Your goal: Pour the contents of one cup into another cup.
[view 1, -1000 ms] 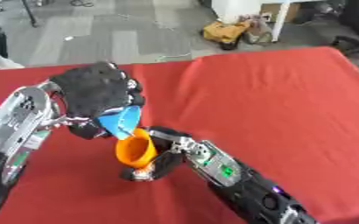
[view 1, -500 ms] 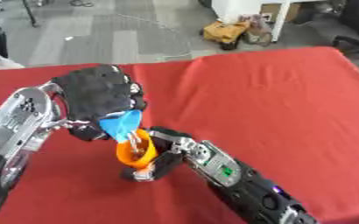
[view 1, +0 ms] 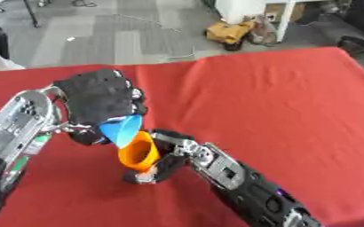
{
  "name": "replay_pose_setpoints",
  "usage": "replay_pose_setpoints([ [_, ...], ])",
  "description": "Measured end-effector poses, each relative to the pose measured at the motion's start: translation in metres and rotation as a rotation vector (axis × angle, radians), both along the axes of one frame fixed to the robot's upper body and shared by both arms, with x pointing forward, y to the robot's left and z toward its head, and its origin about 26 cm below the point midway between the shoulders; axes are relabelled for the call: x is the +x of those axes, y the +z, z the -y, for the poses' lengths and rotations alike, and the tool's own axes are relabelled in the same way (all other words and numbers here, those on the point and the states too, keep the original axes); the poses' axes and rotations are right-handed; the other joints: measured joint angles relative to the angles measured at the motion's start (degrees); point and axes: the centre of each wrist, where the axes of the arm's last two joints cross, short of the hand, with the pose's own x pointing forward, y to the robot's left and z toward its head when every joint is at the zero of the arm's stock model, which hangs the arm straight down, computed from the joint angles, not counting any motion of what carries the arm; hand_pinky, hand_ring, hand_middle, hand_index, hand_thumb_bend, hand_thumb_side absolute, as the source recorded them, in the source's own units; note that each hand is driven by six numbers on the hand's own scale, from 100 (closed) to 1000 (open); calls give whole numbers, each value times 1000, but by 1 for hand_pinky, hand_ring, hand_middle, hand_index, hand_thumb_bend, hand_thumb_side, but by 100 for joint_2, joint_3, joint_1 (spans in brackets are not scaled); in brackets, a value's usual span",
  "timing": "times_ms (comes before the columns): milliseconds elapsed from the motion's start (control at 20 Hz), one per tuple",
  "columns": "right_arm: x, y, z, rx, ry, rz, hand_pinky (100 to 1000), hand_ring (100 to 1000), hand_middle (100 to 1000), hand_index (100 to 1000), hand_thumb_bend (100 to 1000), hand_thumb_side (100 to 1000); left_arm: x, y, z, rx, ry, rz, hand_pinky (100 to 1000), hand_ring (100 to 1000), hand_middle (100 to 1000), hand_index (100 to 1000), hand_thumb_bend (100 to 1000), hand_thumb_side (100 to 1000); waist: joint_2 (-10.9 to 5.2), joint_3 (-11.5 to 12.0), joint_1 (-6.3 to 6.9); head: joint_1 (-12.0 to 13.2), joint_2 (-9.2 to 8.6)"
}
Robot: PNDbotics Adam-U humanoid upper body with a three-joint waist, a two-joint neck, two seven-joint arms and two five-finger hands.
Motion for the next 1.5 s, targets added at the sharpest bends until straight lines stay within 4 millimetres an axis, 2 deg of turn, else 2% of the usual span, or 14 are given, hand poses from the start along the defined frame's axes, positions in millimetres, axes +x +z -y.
replay_pose_setpoints([
  [150, 0, 0, 0, 0, -1, 0, 572, 471, 450, 640, 361, 100, 0, 0, 0, 6, 1, 5, 459, 328, 354, 661, 581, 100, 0, 2, 5, -2, 0],
  [200, 0, 0, 0, 0, -1, -1, 572, 470, 450, 640, 358, 100, -1, 1, 0, 7, 1, 9, 461, 328, 354, 661, 529, 100, 0, 2, 9, -3, 0],
  [250, 0, -1, 0, -1, -2, -2, 572, 471, 450, 640, 361, 100, -1, 2, -1, 7, 2, 14, 464, 329, 355, 662, 581, 100, -1, 2, 13, -4, 0],
  [800, 1, -4, 3, 1, -13, -10, 573, 470, 450, 641, 362, 100, -10, 20, -9, -13, 14, 78, 469, 332, 357, 663, 574, 100, -22, 5, 17, -21, -1],
  [1200, 1, -5, 4, -2, -15, -16, 573, 470, 450, 640, 361, 100, -4, 0, 1, 98, -12, -2, 472, 341, 364, 665, 567, 100, -22, -16, 29, -19, -1],
  [1500, 1, -6, 4, -2, -17, -18, 573, 470, 450, 640, 361, 100, -1, -2, 1, 113, -13, -26, 474, 344, 367, 666, 568, 100, -22, -24, 32, -19, -1],
])
